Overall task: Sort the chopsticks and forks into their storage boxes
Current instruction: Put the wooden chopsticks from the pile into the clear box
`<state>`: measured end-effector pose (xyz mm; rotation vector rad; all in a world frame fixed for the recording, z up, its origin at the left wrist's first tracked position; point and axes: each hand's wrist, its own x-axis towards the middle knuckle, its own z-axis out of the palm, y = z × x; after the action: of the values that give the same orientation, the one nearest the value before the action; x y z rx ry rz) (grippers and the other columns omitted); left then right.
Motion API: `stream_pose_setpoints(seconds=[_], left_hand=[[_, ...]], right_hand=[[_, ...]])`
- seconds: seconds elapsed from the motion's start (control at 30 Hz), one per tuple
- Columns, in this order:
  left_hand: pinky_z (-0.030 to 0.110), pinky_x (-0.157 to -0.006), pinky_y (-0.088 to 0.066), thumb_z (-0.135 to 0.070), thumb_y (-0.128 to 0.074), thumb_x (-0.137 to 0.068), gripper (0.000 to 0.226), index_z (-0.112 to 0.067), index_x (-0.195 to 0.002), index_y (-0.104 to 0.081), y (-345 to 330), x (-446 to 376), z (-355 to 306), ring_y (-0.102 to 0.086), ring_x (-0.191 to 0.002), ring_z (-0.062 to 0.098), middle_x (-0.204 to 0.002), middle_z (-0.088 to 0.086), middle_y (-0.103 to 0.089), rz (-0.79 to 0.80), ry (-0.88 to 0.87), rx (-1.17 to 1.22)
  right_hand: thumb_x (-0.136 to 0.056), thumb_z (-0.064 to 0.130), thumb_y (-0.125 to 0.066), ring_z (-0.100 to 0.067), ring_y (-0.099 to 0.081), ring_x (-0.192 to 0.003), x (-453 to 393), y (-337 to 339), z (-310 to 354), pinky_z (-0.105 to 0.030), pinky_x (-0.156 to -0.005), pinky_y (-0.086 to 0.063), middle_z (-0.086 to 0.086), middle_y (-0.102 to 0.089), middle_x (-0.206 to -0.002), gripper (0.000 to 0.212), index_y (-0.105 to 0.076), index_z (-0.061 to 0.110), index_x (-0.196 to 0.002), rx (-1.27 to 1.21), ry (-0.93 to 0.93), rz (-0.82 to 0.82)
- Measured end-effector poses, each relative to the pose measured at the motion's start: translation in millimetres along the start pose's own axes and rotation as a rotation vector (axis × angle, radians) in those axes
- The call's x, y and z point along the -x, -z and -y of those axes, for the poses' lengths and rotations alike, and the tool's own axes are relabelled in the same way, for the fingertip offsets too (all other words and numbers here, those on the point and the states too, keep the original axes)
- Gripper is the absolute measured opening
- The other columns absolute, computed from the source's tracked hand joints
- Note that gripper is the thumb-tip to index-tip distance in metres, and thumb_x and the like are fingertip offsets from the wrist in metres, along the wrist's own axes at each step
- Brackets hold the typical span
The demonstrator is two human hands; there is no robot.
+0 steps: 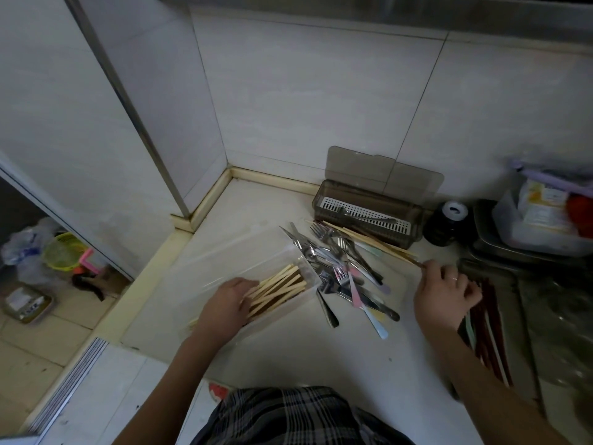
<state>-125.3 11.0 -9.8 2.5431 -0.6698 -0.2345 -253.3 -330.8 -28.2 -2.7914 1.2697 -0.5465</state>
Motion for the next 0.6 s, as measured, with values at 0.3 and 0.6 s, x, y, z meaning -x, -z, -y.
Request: stream_pose_setpoints(seconds=[0.3,0.6], left_hand=[[0.034,-0.083,-0.050,-0.033,-0.042,-0.089,0.043,-0.016,-0.126,-0.055,8.3,-12.5,-51.5,-0.060,-0.097,0.023,-0.111,0.003,-0.064,-0.286,-0.382,-0.247],[0.034,-0.066,-0.047,-0.018,-0.044,-0.091,0.021,-0.020,-0.099,-0.063,11.1,-0.6,-23.5,-0.060,-0.078,0.026,-0.085,0.002,-0.067,-0.156,-0.137,-0.280]], right_hand=[[-0.077,0.005,-0.070,-0.027,-0.060,-0.096,8.9,18.0,68.7,-0.058,-0.104,-0.028,-0.001,-0.063,-0.098,0.033,-0.063,0.024,-0.103,-0.252,0.605,0.013],[-0.090,0.017,-0.049,-0.020,-0.054,-0.114,3.4,10.3,73.8,-0.052,-0.110,-0.024,0.003,-0.061,-0.116,0.025,-0.058,0.028,-0.111,-0.350,0.600,0.116]])
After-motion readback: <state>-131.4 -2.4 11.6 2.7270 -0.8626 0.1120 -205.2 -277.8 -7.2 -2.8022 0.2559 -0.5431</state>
